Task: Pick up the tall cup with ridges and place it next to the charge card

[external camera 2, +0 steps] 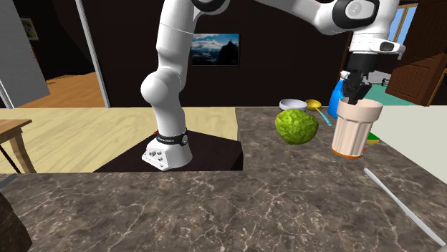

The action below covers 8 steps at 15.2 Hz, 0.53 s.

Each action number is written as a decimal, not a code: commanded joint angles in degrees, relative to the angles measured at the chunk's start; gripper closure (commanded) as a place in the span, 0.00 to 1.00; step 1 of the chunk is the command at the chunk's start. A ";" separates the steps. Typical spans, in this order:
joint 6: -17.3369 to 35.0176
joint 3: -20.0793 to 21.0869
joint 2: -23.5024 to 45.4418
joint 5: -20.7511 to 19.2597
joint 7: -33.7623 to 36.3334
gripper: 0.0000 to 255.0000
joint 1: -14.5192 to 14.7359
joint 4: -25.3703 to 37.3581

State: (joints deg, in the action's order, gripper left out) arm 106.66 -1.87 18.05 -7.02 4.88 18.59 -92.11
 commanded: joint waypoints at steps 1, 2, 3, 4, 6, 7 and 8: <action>1.41 0.01 0.29 -0.05 0.21 1.00 0.02 -1.05; 2.11 0.01 0.46 -0.07 0.29 1.00 0.01 -1.58; 2.80 0.00 0.65 -0.09 0.37 1.00 0.00 -2.10; 3.49 0.00 0.84 -0.12 0.45 1.00 0.00 -2.59; 4.86 -0.01 1.26 -0.17 0.61 1.00 -0.02 -3.55; 5.53 -0.02 1.49 -0.19 0.69 1.00 -0.02 -4.00; 6.21 -0.02 1.72 -0.22 0.76 1.00 -0.03 -4.44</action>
State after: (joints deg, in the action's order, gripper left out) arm 112.21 -1.90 19.45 -7.21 5.53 18.54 -96.28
